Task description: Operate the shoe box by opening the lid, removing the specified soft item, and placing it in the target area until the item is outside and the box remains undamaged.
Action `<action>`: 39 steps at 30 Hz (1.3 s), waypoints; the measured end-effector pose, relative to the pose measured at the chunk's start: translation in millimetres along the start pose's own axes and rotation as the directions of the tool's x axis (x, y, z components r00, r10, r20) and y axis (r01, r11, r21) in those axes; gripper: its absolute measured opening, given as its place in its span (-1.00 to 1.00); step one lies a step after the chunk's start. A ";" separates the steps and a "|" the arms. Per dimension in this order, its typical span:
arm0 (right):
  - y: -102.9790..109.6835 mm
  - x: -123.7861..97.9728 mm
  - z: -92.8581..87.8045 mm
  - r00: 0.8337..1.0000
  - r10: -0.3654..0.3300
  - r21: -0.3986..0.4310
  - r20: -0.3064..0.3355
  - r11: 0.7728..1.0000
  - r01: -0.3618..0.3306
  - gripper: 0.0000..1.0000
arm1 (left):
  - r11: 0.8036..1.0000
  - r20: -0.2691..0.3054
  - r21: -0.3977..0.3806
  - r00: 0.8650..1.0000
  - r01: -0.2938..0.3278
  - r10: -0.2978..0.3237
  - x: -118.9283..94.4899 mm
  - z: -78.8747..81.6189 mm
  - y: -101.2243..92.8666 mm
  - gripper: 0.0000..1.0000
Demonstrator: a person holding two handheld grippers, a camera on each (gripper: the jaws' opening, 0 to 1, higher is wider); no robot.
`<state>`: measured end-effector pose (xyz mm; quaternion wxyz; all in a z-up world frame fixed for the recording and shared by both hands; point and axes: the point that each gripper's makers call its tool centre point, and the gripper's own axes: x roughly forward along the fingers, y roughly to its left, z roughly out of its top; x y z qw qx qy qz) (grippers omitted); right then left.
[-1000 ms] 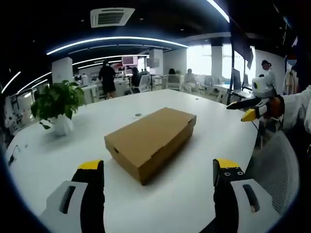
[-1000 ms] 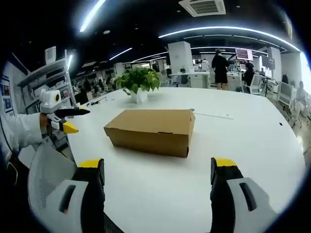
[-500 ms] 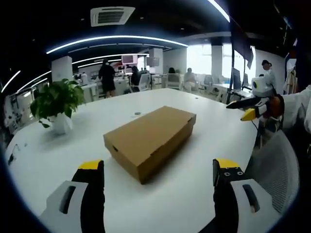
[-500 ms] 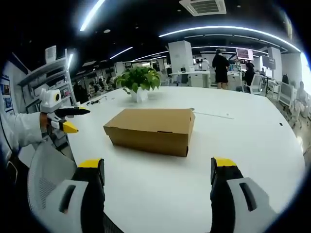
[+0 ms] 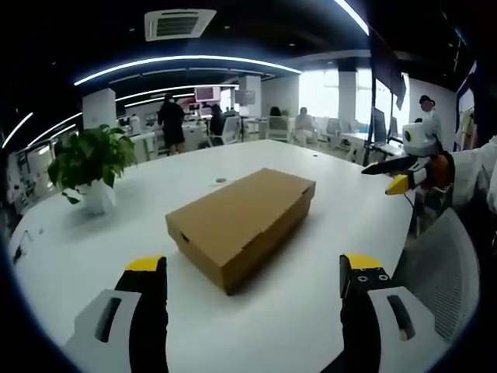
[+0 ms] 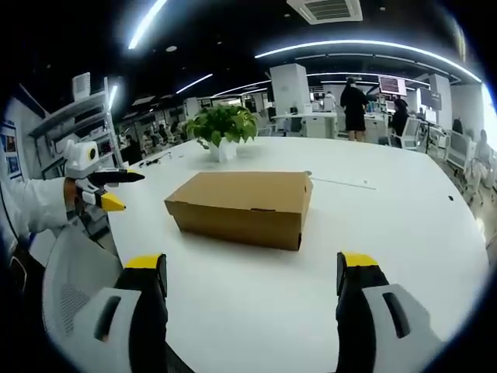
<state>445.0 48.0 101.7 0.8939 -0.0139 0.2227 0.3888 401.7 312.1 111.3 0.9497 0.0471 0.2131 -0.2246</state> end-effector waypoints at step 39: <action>-35.6 45.4 21.0 0.999 0.022 -0.090 -0.039 0.996 -0.026 0.67 | 1.000 -0.064 0.026 0.998 -0.018 0.020 36.3 5.4 27.7 0.77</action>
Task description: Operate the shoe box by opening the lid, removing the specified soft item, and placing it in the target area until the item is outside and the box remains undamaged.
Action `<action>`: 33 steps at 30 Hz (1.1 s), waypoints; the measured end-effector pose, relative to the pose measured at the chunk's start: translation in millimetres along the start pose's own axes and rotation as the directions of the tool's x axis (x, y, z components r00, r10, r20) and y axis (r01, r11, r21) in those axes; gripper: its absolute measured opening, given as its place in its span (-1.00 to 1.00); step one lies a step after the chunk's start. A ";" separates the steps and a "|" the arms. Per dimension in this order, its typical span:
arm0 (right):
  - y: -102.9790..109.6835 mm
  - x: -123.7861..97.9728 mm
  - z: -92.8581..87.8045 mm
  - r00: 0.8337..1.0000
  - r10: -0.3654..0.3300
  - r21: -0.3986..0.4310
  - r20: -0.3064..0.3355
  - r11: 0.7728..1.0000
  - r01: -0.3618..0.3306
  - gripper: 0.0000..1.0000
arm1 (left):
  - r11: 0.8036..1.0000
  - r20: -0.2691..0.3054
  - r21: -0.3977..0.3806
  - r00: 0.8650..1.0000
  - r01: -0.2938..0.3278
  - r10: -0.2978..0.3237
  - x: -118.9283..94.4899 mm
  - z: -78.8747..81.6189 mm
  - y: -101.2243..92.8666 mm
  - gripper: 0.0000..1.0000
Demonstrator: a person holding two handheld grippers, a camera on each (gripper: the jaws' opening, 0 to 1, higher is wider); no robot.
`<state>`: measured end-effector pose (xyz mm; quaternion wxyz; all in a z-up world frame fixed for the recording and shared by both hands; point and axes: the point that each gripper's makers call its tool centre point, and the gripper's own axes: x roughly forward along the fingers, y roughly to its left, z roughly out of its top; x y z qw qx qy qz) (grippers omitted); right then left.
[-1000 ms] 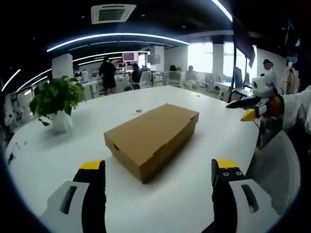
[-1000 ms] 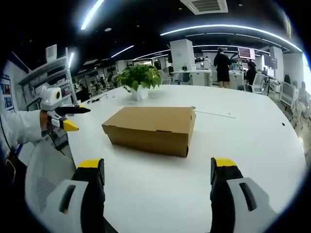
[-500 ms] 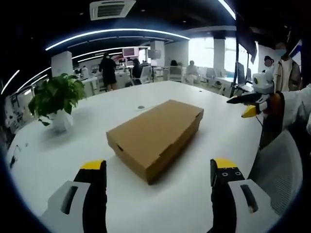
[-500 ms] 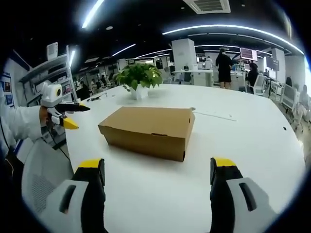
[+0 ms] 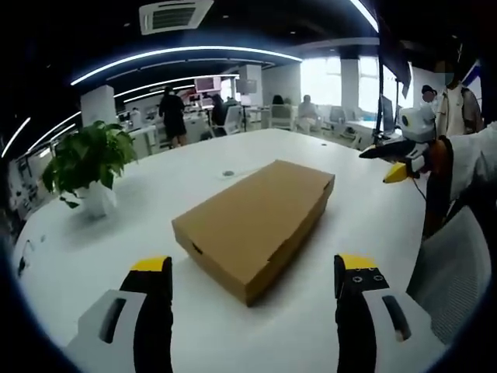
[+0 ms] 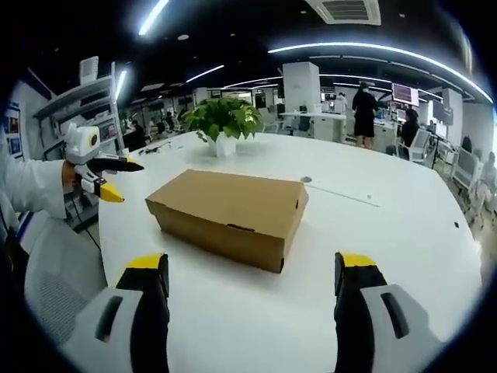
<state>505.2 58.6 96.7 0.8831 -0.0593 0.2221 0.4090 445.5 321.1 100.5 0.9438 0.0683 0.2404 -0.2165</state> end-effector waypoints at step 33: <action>-13.3 57.7 -12.9 0.996 0.051 -0.140 -0.068 0.988 -0.060 0.50 | 0.999 0.005 -0.035 1.000 -0.023 0.023 31.0 -27.0 8.9 0.67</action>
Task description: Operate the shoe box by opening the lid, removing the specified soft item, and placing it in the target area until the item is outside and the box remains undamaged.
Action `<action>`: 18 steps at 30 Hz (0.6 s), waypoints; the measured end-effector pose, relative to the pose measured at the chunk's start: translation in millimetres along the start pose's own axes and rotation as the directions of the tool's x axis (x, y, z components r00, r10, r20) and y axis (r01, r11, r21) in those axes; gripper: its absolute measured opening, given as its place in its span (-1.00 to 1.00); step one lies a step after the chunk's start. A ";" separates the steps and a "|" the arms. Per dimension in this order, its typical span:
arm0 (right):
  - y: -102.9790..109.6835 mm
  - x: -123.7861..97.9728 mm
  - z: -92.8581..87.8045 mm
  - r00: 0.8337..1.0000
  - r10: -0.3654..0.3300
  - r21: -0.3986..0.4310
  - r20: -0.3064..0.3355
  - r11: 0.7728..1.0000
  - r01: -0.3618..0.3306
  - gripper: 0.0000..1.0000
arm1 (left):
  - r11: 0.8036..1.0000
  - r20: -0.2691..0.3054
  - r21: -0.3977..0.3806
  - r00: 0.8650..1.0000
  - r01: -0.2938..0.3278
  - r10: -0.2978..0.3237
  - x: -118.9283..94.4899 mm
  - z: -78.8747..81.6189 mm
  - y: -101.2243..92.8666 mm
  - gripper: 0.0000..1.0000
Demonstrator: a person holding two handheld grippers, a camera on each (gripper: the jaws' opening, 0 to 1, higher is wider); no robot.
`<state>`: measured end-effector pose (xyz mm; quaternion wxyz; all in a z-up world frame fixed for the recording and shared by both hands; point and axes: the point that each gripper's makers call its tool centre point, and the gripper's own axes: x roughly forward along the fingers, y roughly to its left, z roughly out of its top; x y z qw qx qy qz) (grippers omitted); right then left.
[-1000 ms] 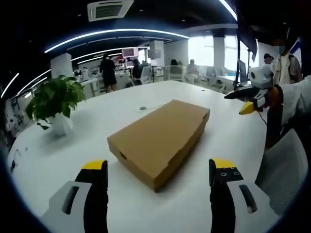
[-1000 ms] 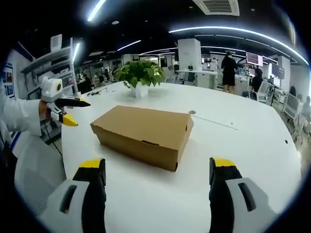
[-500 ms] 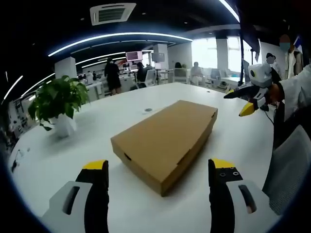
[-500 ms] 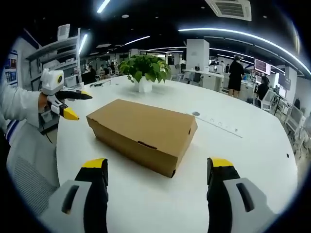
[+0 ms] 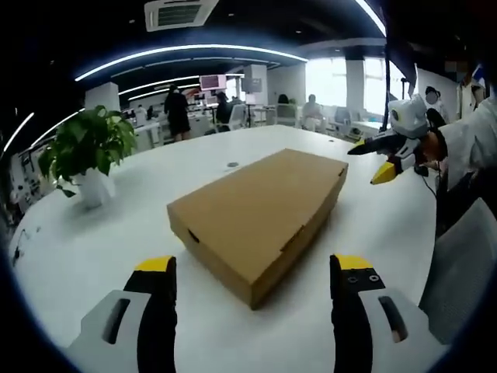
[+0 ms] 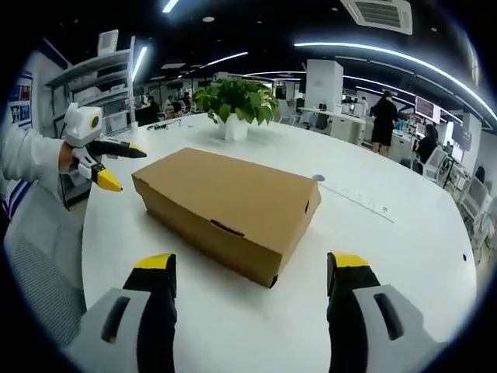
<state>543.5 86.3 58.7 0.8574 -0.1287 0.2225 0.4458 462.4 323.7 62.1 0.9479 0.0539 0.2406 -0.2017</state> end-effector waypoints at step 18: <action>1.6 24.2 -3.1 0.999 0.032 0.018 -0.002 0.999 -0.032 0.34 | 1.000 -0.011 -0.028 1.000 -0.007 0.007 18.3 -11.5 -3.2 0.49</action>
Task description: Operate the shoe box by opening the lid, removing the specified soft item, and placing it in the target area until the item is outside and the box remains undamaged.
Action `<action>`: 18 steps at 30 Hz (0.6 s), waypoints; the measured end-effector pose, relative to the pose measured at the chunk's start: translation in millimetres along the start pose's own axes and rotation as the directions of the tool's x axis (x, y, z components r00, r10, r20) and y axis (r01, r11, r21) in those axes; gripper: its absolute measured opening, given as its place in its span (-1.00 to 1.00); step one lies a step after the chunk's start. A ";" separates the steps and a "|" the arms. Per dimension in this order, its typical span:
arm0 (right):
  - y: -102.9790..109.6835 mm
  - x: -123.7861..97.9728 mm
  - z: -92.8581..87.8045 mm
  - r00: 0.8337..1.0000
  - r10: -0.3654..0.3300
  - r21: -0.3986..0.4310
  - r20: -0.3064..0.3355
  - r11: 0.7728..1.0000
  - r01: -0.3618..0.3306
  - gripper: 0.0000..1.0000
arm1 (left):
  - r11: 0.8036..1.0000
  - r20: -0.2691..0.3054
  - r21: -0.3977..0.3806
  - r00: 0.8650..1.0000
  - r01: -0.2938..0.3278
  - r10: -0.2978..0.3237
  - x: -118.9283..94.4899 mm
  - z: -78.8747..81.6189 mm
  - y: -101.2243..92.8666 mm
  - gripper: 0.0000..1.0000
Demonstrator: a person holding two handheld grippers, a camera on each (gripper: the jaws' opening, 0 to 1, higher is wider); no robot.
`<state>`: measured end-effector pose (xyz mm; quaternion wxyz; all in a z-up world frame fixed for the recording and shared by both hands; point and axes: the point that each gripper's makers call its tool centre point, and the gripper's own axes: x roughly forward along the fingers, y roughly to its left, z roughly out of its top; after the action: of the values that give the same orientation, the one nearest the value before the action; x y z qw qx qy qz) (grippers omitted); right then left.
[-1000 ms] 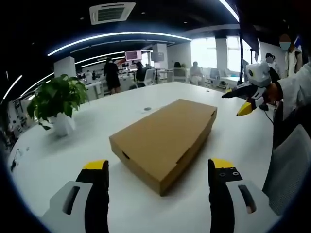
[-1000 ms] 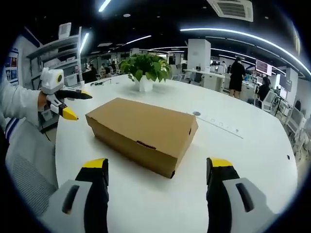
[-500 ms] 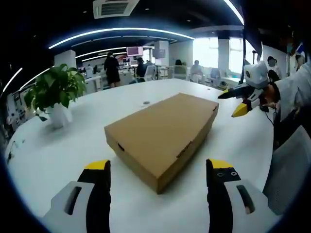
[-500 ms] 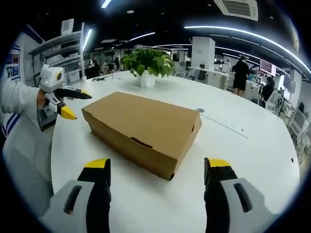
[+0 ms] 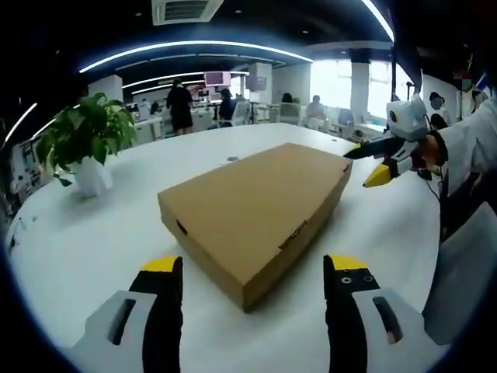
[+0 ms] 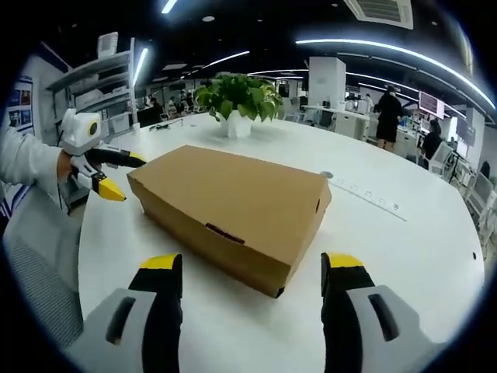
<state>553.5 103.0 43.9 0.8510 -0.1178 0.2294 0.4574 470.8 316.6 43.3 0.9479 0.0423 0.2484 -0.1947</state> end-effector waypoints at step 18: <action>-2.1 12.6 6.1 1.000 0.011 -0.009 0.024 1.000 -0.011 0.09 | 1.000 -0.009 -0.007 1.000 -0.019 0.019 12.5 -2.9 -1.8 0.22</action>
<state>563.0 113.4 43.0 0.8508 -0.1148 0.2177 0.4644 478.8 311.1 34.7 0.9488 0.0423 0.2528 -0.1847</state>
